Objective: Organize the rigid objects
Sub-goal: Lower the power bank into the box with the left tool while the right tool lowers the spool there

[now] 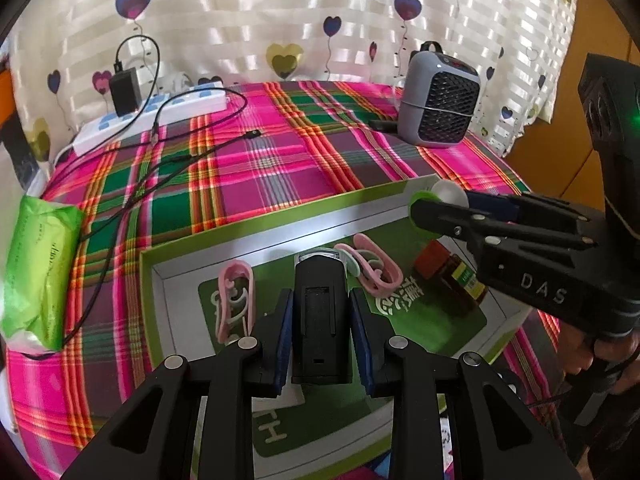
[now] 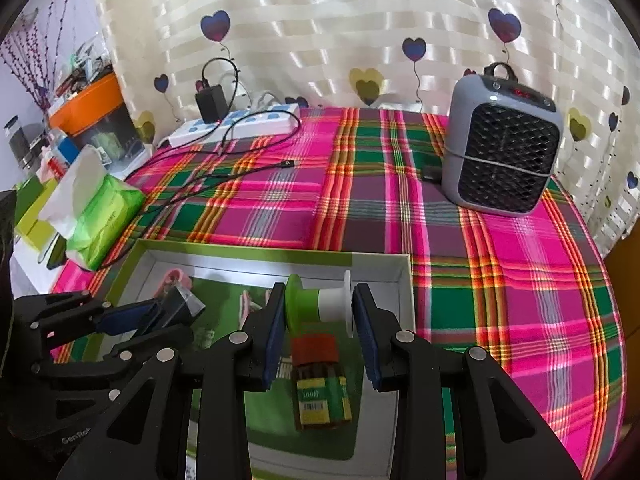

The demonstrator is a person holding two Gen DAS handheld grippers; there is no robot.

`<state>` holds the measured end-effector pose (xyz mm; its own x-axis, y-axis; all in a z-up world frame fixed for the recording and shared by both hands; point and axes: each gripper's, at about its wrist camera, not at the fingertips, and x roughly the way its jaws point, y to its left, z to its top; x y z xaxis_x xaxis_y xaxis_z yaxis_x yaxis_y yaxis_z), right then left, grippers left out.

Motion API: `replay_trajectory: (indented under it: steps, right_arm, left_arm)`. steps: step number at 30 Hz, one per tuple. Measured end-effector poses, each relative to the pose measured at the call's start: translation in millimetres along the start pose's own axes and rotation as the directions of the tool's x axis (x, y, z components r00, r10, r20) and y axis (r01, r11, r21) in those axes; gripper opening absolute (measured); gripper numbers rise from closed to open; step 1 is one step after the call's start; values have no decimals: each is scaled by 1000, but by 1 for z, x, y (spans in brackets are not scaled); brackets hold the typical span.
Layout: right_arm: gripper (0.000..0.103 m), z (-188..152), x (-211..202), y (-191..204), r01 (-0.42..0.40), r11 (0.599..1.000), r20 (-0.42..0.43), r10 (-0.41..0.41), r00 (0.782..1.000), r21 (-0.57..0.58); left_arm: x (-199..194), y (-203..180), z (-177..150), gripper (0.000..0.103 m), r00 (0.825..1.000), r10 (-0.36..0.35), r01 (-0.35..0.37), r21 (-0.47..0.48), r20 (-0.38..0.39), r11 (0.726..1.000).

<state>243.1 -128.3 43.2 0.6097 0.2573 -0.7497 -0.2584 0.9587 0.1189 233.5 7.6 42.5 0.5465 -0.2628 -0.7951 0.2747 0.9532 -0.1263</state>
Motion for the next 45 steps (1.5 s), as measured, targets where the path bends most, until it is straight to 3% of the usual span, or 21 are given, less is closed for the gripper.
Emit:
replay_trajectory:
  steps: [21,45]
  right_arm:
    - [35,2,35,1,3,1000,-81,-4,997,-1]
    - [35,2,39,-1,5,1000,-94,-3,996,18]
  left_arm:
    - [22,0,0,26,999,8,-8,-13,-39,1000]
    - [26,-2,-2,27,999,36,-36,-3,-37,999]
